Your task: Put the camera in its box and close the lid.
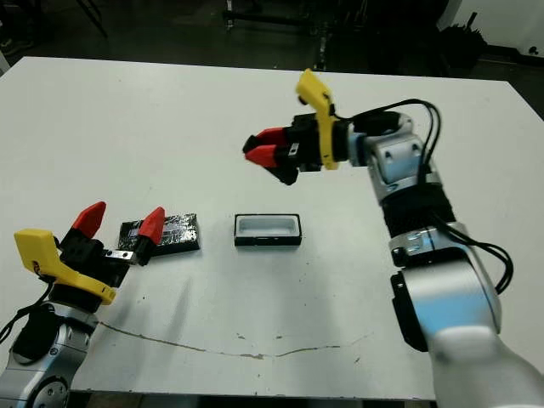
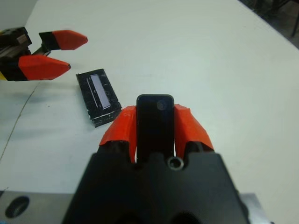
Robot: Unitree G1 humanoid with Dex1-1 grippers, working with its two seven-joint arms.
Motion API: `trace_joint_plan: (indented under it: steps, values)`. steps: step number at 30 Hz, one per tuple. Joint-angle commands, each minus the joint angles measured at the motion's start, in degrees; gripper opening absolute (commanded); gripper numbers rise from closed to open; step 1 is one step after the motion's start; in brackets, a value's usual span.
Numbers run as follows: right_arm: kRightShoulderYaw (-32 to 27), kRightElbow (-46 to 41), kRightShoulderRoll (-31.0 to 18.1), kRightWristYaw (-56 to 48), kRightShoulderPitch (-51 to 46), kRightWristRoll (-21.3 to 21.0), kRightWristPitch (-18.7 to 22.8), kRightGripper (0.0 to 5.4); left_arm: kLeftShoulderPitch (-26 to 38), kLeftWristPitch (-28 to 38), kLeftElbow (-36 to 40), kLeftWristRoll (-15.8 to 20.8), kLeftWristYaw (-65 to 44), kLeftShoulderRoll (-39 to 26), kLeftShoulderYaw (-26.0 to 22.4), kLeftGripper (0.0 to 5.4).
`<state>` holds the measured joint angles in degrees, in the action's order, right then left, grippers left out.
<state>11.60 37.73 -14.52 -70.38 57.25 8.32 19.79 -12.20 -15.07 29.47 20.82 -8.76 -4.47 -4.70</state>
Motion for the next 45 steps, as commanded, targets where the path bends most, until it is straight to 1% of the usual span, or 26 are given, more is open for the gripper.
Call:
trace_joint_plan:
  steps: [1,3,6,9,12,17,20,22,24,27,31,33,37,39,43,45]
  values:
    - [0.75,2.06,0.44,-0.98,-0.84,-0.57,-2.31,1.66,-0.23,-0.83,0.32,-0.37,0.47,-0.42,-0.03,5.4]
    - [1.25,2.91,0.79,-1.15,-1.15,-1.07,-3.98,1.66,-0.29,-1.06,0.54,-0.28,0.67,-0.16,0.05,5.4]
    - [1.57,3.52,1.12,-1.54,-1.61,-1.16,-4.65,1.66,-0.4,-0.78,0.62,-1.24,0.95,-0.21,0.49,5.4]
    - [1.86,4.11,1.58,-2.53,-2.03,-0.93,-4.08,1.66,-0.49,-0.73,0.7,-1.47,1.14,-0.24,0.63,5.4]
    - [2.2,3.71,1.62,-2.4,-2.65,-1.11,-2.52,1.66,-0.53,-0.62,0.73,-2.03,1.05,-0.6,0.63,5.4]
    - [2.86,3.48,1.35,-2.27,-3.67,-1.64,-3.64,1.66,-0.65,-0.67,0.77,-0.91,0.89,0.1,0.39,5.4]
    - [3.38,2.34,1.04,-2.14,-4.25,-1.72,-1.68,1.66,-0.69,-0.82,0.83,-1.11,1.18,0.11,0.56,5.4]
    - [3.64,1.97,0.94,-2.38,-4.64,-1.9,-1.89,1.66,-0.74,-0.9,0.94,-1.54,1.38,-0.01,0.75,5.4]
    - [4.01,1.63,0.86,-2.09,-4.85,-2.32,-1.25,1.66,-0.78,-0.8,1.1,-2.26,1.44,-0.41,0.99,5.4]
    - [4.45,1.23,0.79,-1.65,-5.16,-2.84,-0.17,1.66,-0.74,-0.53,0.88,-1.86,1.05,-0.4,0.83,5.4]
    - [4.73,1.69,0.99,-2.05,-5.53,-3.13,-0.85,1.66,-0.65,-0.33,0.72,-1.98,1.24,-0.18,0.82,5.4]
    - [4.79,1.87,1.19,-2.11,-5.83,-3.14,-1.14,1.66,-0.58,-1.14,0.92,-0.67,1.34,0.27,0.49,5.4]
    - [5.36,1.08,1.14,-1.53,-6.52,-3.73,-2.02,1.66,-0.53,-0.37,0.53,-1.2,1.18,-0.07,0.68,5.4]
    - [5.52,0.65,1.1,-1.5,-6.82,-3.8,-1.73,1.66,-0.59,-0.34,0.49,-1.38,1.15,-0.22,0.72,5.4]
    - [6.32,-0.06,0.89,-1.35,-7.07,-4.47,-0.92,1.66,-0.76,0.11,0.48,-2.87,1.18,-0.68,1.08,5.4]
    - [6.5,-0.18,0.91,-1.41,-7.26,-4.61,-0.77,1.66,-0.88,0.13,0.45,-2.79,0.99,-0.63,1.01,5.4]
